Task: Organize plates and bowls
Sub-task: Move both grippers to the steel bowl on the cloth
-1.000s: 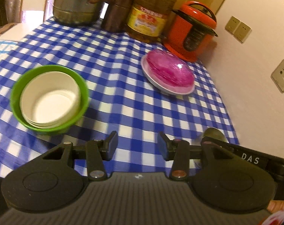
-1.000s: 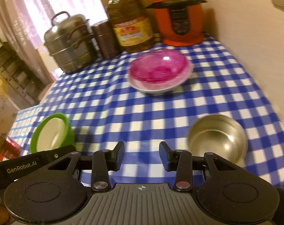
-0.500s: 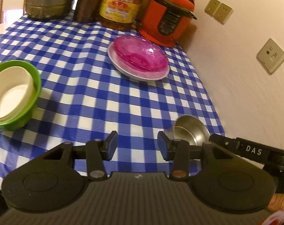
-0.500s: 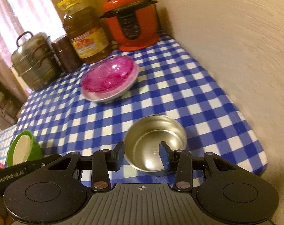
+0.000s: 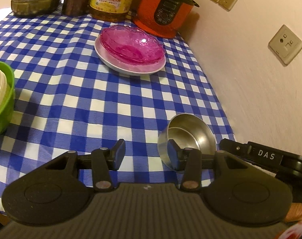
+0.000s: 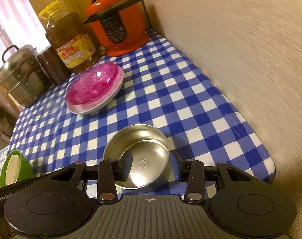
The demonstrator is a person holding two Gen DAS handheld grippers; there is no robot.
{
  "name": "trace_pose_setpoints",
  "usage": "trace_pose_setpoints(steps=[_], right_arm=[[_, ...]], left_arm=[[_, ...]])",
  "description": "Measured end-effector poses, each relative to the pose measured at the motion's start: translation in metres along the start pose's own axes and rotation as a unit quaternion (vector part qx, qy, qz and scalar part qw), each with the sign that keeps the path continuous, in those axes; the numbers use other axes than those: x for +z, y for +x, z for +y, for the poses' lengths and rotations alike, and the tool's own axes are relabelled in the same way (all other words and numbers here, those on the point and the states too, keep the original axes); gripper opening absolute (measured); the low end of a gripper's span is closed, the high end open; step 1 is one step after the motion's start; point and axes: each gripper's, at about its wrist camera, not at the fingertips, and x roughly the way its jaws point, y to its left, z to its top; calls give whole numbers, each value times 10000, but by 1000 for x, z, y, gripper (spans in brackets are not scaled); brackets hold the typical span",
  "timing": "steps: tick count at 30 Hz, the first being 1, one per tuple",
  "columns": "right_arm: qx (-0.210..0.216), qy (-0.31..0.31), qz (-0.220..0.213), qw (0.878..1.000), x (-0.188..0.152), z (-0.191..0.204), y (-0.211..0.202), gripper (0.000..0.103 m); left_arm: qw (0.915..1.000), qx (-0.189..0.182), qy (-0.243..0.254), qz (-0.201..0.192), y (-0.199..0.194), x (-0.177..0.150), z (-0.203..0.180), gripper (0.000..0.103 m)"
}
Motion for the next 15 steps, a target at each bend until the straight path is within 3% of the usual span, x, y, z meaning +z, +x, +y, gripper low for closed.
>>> trace_pose_setpoints(steps=[15], right_arm=[[40, 205, 186, 9996, -1, -18, 23, 41]], left_arm=[[9997, -127, 8, 222, 36, 2, -14, 42]])
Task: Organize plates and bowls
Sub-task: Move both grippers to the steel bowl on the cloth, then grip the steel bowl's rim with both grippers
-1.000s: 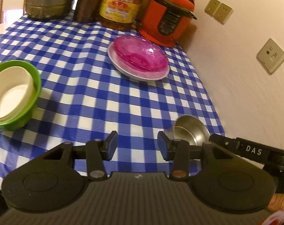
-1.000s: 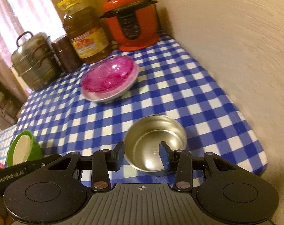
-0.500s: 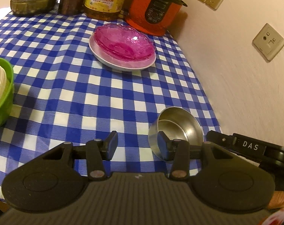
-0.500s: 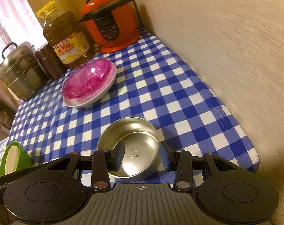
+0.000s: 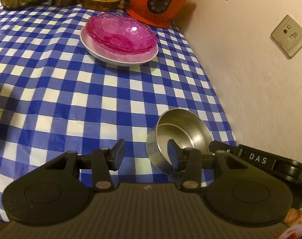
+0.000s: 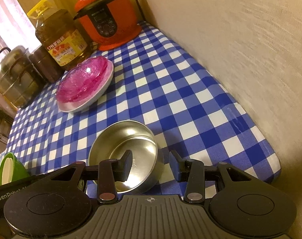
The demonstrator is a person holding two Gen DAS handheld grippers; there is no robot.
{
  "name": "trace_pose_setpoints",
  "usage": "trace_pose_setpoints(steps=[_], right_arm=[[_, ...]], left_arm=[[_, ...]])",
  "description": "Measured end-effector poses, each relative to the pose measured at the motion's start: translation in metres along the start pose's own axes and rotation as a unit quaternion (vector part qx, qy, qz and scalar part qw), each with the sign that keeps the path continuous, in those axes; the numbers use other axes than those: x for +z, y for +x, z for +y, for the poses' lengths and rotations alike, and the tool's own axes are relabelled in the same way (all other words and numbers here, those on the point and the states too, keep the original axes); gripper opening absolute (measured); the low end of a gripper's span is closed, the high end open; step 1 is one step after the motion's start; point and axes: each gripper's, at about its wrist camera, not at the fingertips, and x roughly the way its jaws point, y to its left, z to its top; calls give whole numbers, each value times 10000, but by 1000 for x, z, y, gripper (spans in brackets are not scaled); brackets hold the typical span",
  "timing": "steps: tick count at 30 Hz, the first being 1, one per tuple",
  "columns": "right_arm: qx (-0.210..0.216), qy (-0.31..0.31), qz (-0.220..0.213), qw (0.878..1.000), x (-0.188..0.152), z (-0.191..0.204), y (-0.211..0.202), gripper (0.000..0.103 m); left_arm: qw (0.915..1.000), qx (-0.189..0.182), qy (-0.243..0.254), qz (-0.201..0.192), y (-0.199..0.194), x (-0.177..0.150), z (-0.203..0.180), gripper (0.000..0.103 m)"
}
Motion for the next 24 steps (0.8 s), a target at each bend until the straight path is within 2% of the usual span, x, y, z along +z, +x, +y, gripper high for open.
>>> trace_pose_setpoints(steps=[15, 24], right_arm=[[13, 25, 64, 10000, -1, -6, 14, 41], [21, 8, 125, 9999, -1, -5, 20, 41]], left_arm=[[9998, -124, -37, 166, 30, 2, -8, 39], [9996, -111, 146, 236, 43, 1, -15, 22]])
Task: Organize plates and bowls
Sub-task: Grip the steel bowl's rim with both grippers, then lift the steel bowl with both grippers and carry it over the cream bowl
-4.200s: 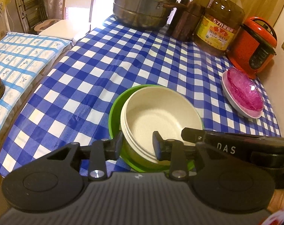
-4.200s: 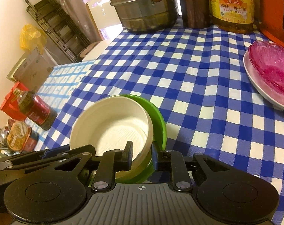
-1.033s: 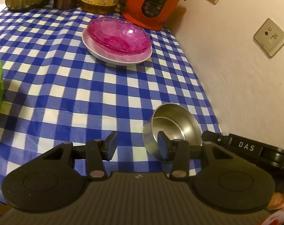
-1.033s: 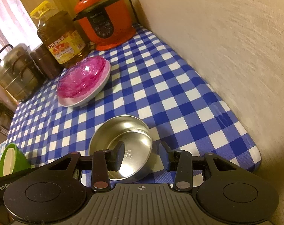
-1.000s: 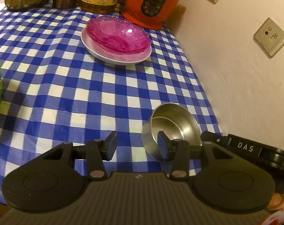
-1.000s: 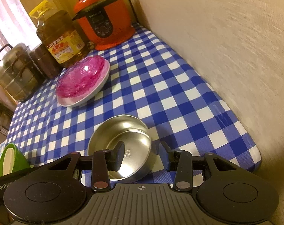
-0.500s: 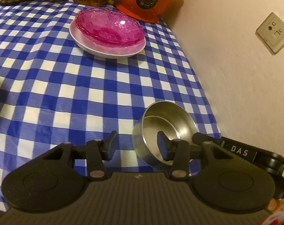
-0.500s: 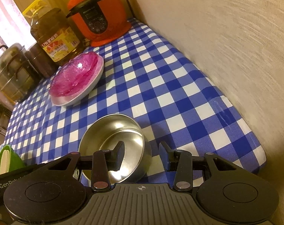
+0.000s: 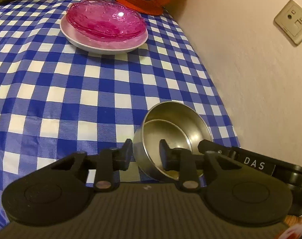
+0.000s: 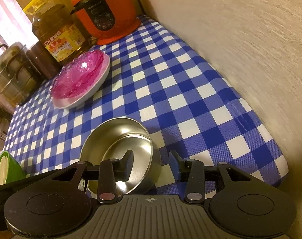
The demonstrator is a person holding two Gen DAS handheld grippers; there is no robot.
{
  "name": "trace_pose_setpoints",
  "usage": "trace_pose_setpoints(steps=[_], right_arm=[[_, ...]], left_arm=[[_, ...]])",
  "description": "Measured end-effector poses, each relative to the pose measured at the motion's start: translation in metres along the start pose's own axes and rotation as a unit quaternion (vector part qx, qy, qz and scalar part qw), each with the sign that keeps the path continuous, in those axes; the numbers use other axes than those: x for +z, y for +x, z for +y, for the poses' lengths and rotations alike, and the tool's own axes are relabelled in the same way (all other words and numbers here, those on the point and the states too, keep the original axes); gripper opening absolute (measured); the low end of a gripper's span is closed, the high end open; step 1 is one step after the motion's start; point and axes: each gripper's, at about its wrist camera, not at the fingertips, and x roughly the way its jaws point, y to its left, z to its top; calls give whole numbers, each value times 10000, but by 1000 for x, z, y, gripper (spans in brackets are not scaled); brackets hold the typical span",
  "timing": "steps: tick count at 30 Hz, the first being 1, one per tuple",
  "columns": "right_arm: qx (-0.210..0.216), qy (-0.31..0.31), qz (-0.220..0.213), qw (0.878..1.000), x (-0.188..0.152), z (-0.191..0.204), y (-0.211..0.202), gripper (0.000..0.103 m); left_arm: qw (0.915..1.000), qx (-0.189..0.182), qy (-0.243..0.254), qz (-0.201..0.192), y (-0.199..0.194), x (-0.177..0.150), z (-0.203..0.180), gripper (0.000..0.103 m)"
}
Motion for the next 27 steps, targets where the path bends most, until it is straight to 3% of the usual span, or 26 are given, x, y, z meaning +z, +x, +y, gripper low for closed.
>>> trace_pose_setpoints(steps=[5, 9, 14, 18, 27], right_arm=[[9, 11, 11, 10000, 0, 0, 1, 40], [2, 20, 31, 10000, -1, 0, 4, 28], [-2, 22, 43, 10000, -1, 0, 6, 23], [3, 17, 48, 10000, -1, 0, 7, 9], [-28, -78, 25, 10000, -3, 2, 4, 8]], left_arm=[[9999, 56, 82, 18, 5, 0, -2, 16], [9999, 100, 101, 37, 7, -1, -1, 11], [9999, 106, 117, 30, 8, -1, -1, 10], [9998, 112, 143, 24, 7, -1, -2, 10], [9998, 116, 143, 14, 4, -1, -2, 9]])
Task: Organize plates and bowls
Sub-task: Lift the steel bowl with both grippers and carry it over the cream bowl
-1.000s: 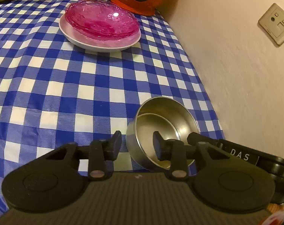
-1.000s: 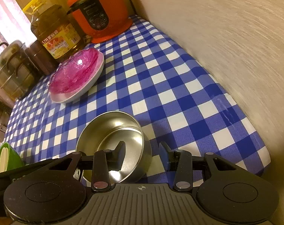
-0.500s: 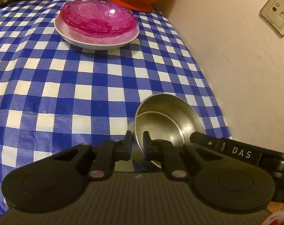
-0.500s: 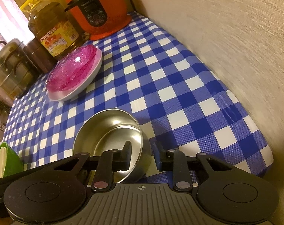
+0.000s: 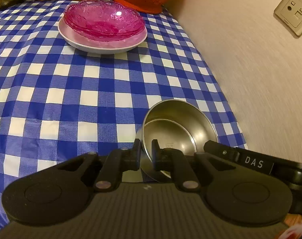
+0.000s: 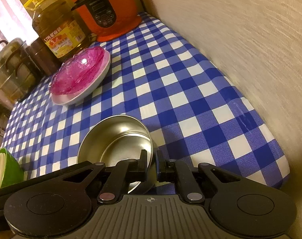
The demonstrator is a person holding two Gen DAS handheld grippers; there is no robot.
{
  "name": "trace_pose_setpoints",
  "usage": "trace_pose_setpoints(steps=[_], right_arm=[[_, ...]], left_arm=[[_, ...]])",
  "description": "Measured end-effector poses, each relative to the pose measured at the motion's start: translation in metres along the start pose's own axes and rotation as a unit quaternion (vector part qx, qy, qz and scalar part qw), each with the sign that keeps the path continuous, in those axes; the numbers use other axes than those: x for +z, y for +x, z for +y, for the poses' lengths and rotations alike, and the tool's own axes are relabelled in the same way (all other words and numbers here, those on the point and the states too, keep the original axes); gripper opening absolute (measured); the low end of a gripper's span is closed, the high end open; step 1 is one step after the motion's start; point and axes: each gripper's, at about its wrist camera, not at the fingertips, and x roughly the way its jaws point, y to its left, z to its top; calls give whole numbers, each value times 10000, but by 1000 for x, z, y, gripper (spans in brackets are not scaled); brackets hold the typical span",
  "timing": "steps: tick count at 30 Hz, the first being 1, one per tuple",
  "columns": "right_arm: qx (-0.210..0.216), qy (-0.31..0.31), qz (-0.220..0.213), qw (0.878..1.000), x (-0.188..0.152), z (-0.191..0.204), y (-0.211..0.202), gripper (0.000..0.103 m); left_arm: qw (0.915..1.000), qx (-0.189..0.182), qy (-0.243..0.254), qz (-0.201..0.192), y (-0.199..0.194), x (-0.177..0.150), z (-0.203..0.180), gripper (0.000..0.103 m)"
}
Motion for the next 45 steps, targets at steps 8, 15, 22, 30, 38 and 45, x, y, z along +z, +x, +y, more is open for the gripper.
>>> trace_pose_setpoints(steps=[8, 15, 22, 30, 38, 45], right_arm=[[67, 3, -39, 10000, -2, 2, -7, 8], [161, -45, -116, 9998, -2, 12, -17, 8], [284, -182, -169, 9993, 0, 30, -26, 7], [439, -365, -197, 9982, -2, 55, -33, 7], [620, -569, -195, 9963, -4, 86, -37, 7], [802, -792, -204, 9934, -6, 119, -38, 7]], left_arm=[[10000, -4, 14, -58, -13, -1, 2, 9], [9998, 10, -38, -192, -31, 0, 6, 9], [9993, 50, -126, -356, -52, 0, 14, 9], [9980, 134, -249, -562, -80, 1, 30, 9], [9959, 238, -434, -760, -107, 1, 53, 9], [9929, 366, -654, -922, -131, -1, 76, 9]])
